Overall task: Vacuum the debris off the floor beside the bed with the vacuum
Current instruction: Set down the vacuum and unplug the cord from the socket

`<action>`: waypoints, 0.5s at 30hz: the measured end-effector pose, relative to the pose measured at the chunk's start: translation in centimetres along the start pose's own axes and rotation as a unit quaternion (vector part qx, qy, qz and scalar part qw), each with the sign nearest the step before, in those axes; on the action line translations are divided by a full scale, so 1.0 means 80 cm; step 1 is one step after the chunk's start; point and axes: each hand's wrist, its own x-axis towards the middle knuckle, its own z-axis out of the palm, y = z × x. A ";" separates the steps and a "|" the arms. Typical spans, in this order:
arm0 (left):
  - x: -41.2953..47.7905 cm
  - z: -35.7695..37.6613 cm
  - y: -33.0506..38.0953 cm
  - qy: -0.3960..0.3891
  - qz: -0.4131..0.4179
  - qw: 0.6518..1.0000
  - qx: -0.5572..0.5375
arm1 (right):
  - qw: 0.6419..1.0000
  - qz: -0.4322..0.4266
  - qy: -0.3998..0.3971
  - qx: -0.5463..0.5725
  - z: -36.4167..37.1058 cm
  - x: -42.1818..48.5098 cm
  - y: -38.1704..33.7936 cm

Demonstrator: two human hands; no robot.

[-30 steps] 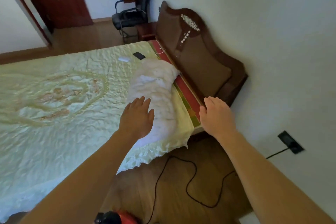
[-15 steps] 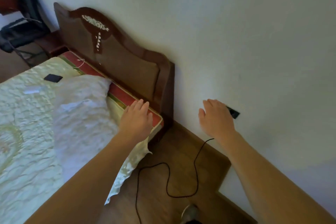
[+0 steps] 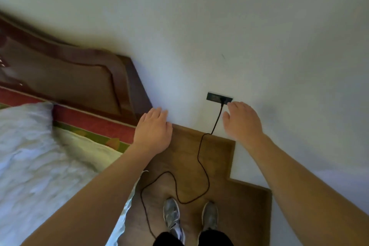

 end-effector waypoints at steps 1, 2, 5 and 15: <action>0.016 0.010 0.003 -0.015 0.016 1.000 0.003 | 1.000 0.013 -0.003 0.005 0.010 0.007 0.005; 0.033 0.022 0.006 -0.031 0.029 0.999 0.007 | 1.000 0.024 -0.004 0.008 0.021 0.015 0.011; 0.079 0.064 0.016 -0.063 0.060 0.996 0.013 | 0.999 0.048 -0.021 0.012 0.057 0.045 0.026; 0.183 0.248 0.060 -0.115 0.120 0.986 -0.010 | 0.994 0.087 -0.049 0.052 0.195 0.143 0.068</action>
